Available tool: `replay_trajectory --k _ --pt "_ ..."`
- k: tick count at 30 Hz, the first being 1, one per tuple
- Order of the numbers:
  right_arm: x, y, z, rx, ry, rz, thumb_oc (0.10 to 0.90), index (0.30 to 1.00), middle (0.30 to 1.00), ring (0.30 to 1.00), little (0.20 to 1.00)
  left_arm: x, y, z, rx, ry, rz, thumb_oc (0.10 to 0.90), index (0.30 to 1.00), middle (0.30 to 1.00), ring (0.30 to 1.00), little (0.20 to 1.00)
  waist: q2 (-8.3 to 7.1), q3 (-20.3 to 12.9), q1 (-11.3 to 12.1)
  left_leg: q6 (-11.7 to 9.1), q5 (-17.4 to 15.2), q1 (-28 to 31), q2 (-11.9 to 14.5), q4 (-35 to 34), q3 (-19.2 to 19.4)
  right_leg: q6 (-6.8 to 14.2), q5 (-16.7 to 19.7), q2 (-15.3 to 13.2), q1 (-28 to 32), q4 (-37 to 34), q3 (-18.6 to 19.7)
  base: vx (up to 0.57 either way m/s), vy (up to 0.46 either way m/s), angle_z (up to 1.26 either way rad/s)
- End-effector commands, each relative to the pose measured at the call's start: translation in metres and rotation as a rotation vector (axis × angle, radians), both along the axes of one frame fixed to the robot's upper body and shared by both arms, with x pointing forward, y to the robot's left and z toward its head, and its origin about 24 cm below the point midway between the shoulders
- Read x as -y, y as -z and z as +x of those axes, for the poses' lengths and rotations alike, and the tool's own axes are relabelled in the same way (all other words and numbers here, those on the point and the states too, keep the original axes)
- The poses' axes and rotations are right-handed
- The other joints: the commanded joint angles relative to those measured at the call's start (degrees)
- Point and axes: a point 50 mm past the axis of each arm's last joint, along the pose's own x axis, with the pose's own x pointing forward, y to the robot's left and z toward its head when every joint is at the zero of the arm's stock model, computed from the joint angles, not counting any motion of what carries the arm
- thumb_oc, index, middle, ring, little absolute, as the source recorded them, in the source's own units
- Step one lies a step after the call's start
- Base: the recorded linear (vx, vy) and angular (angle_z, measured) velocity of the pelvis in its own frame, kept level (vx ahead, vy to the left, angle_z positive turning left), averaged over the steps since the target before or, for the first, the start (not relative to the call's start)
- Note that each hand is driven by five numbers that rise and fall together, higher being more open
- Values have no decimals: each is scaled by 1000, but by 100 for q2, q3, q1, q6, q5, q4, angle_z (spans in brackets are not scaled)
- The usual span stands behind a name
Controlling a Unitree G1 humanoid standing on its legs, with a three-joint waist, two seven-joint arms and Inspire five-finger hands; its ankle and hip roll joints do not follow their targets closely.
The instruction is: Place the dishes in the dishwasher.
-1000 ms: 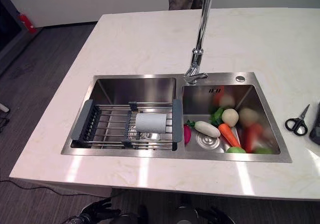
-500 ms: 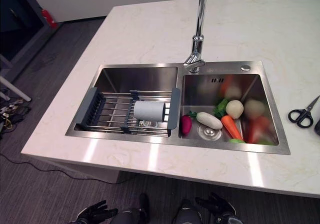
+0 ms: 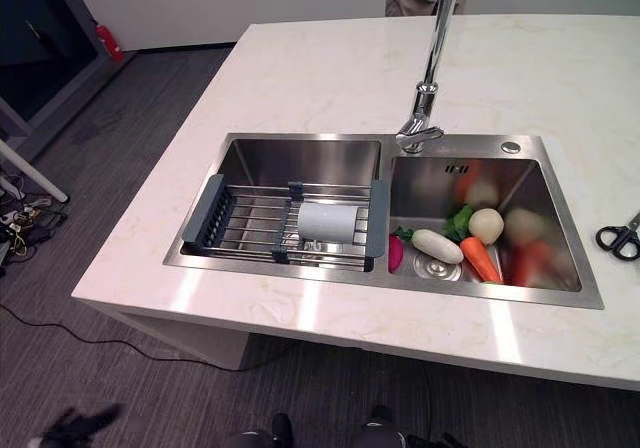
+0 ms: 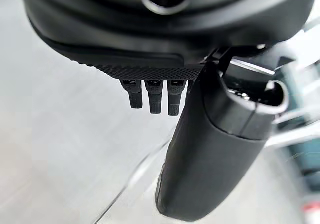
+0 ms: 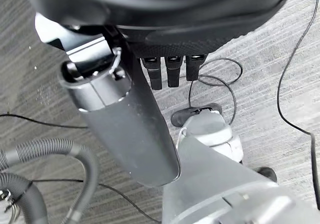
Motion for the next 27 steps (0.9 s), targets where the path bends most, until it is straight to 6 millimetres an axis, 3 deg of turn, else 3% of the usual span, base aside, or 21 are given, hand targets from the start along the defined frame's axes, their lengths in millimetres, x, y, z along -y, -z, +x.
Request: replay_trajectory --k 1,2,3,4,5,6,8,9,10,12,13,16,18,20,23,25,27 --pt "10 -7 9 84 61 -34 800 900 900 900 900 -50 -77 15 28 -18 447 800 900 900 900 900 -62 -69 103 -207 -864 -471 142 648 -516 342 -723 -26 595 57 -160 13 -21 -6" --pt "9 -6 7 81 62 -33 800 900 900 900 900 -60 -95 16 30 -32 521 800 900 900 900 900 -59 -78 113 -201 -867 -472 151 648 -509 347 -721 -26 590 57 -154 18 -34 -6" --pt "5 -4 5 74 69 -27 800 900 900 900 900 -71 -130 23 67 -37 676 800 900 900 900 900 -53 -99 130 -190 -882 -468 166 648 -491 357 -715 -29 587 57 -155 17 -31 -6" --pt "2 -2 4 72 75 -22 800 900 900 900 900 -74 -149 28 97 -32 769 800 900 900 900 900 -56 -111 141 -183 -890 -464 170 648 -484 363 -712 -30 587 57 -155 17 -30 -5" --pt "1 -2 4 70 77 -19 800 900 900 900 900 -76 -160 31 109 -23 817 800 900 900 900 900 -58 -118 147 -179 -896 -460 172 648 -481 366 -711 -30 589 57 -155 23 -32 -4" --pt "-1 -1 3 67 82 -12 800 900 900 900 900 -77 -185 39 150 -5 907 800 900 900 900 900 -65 -135 158 -175 -911 -452 180 648 -468 378 -706 -36 593 57 -161 22 -30 -3" --pt "-4 0 3 64 84 -5 800 900 900 900 900 -76 -208 48 200 9 983 800 900 900 900 900 -70 -152 167 -171 -927 -446 183 648 -461 390 -704 -42 594 57 -164 29 -36 -4" --pt "-8 2 2 57 83 6 800 900 900 900 900 -67 -252 65 277 44 1153 800 900 900 900 900 -88 -198 182 -175 -969 -427 186 648 -463 418 -706 -55 596 57 -164 41 -46 -4" --pt "-10 3 3 55 80 9 800 900 900 900 900 -62 -262 69 301 51 1213 800 900 900 900 900 -101 -212 187 -178 -980 -420 186 648 -461 427 -707 -60 596 57 -159 54 -66 1" --pt "-17 5 6 36 10 9 800 900 900 900 900 -34 -313 89 461 99 1416 800 900 900 900 900 -153 -309 173 -183 -1049 -392 161 648 -509 464 -735 -42 589 57 -70 45 -66 -8" --pt "-17 5 7 35 3 9 800 900 900 900 900 -31 -317 91 473 110 1423 800 900 900 900 900 -160 -320 164 -181 -1058 -386 158 648 -511 465 -737 -37 587 57 -54 37 -48 -19" --pt "-22 6 11 43 2 21 800 900 900 900 900 8 -345 114 621 289 1533 800 900 900 900 900 -207 -388 74 -168 -1117 -319 149 648 -493 483 -734 -13 588 57 52 38 -36 -24" --pt "-23 6 12 50 16 30 800 900 900 900 900 32 -353 127 695 422 1558 800 900 900 900 900 -224 -417 12 -161 -1140 -282 159 648 -456 502 -728 -9 590 57 98 37 -34 -21" --pt "-23 6 10 42 21 46 800 900 900 900 900 74 -361 145 838 718 1492 800 900 900 900 900 -239 -457 -92 -149 -1173 -210 186 648 -362 542 -706 0 577 57 199 30 -27 -26" --pt "-24 8 5 24 14 62 800 900 900 900 900 99 -360 160 886 957 1353 800 900 900 900 900 -234 -475 -201 -147 -1188 -158 214 648 -284 566 -689 12 563 57 275 12 -11 -32" --pt "-23 9 -3 -2 15 68 800 900 900 900 900 126 -355 175 921 1192 1216 800 900 900 900 900 -216 -487 -390 -140 -1182 -78 269 648 -130 608 -647 43 549 57 392 21 -6 -18" --pt "-22 9 -7 -16 12 68 800 900 900 900 900 140 -352 184 900 1287 1192 800 900 900 900 900 -207 -493 -481 -138 -1180 -35 299 648 -44 630 -618 58 535 57 462 23 -4 -30"
